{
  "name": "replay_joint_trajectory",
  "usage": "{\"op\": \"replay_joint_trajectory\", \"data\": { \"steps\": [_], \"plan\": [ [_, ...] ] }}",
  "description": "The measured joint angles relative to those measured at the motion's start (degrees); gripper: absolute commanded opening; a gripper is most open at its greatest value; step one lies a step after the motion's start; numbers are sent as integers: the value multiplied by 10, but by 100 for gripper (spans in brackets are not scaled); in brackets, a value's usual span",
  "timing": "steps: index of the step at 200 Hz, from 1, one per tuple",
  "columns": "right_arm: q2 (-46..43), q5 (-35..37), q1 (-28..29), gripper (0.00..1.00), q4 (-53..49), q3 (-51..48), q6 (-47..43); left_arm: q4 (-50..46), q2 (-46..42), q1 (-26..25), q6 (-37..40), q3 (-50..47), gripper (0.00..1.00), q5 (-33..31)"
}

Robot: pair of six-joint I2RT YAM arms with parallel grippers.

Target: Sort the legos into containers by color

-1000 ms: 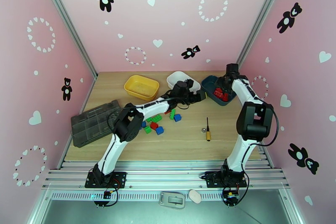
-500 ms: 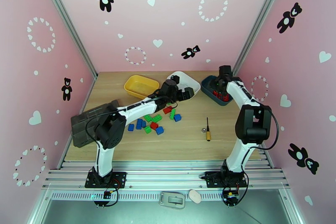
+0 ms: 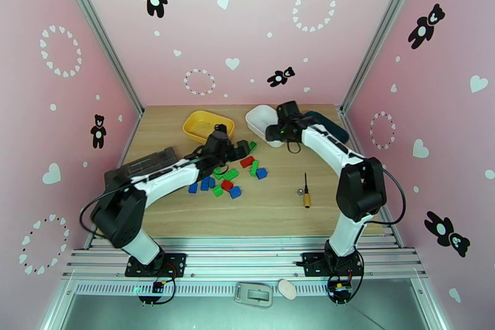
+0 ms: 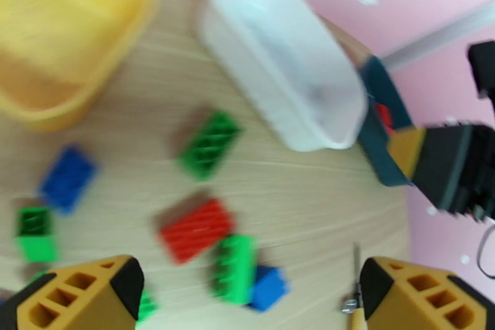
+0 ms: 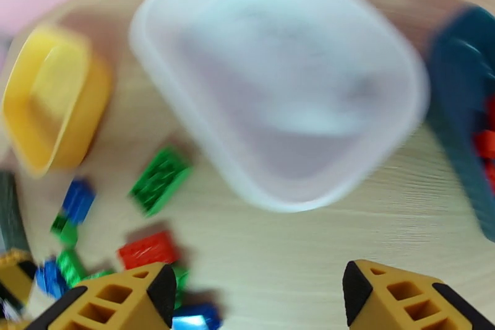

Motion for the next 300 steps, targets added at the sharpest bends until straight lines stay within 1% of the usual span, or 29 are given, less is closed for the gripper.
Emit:
{"op": "replay_joint_trajectory", "data": {
  "steps": [37,62,102,129,158,217,250,300],
  "plan": [
    [65,-14,76,80,-8,27,-34,-3,-91,6,0,-92,98,-22],
    [116,-20,113,81,-20,49,-52,-15,-152,10,-2,-150,98,-35],
    [160,-24,122,81,-34,77,-69,-28,-223,14,-5,-213,98,-51],
    [179,-24,121,82,-42,92,-77,-32,-251,19,-9,-237,98,-53],
    [197,-24,122,82,-48,102,-82,-39,-264,21,-13,-250,98,-57],
    [235,-20,122,81,-60,123,-83,-42,-264,21,-15,-252,98,-59],
    [243,-9,122,76,-64,133,-81,-41,-264,21,-16,-252,98,-59],
    [243,4,122,64,-63,134,-70,-39,-236,21,-16,-249,98,-56]
  ]
}}
